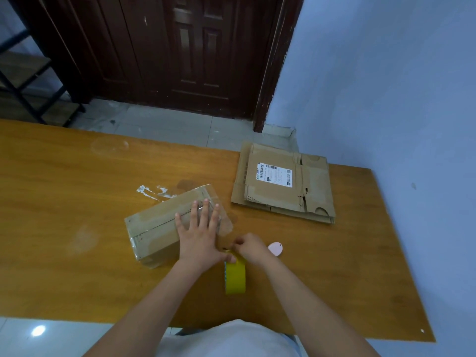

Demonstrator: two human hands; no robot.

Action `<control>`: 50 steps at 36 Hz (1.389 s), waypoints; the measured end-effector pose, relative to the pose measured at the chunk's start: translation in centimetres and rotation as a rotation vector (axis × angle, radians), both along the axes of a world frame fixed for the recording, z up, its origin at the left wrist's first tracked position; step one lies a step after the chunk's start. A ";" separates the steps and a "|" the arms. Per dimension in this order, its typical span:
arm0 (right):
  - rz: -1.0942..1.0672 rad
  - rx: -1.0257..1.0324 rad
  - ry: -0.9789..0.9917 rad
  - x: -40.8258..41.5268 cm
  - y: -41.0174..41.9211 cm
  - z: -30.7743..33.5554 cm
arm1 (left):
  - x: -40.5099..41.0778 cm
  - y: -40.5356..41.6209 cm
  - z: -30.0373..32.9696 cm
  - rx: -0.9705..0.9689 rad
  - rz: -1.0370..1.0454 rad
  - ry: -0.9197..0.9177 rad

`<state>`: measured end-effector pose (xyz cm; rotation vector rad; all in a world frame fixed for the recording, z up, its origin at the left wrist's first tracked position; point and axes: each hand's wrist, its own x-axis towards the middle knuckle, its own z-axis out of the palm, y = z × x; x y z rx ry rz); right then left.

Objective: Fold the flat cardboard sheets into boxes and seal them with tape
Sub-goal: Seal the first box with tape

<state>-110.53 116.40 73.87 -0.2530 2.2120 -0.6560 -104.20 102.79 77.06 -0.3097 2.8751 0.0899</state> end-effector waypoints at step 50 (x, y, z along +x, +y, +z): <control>-0.180 -0.063 -0.179 2.7 1.1 -0.9 | -0.1 -0.8 0.9 0.028 -0.077 -0.124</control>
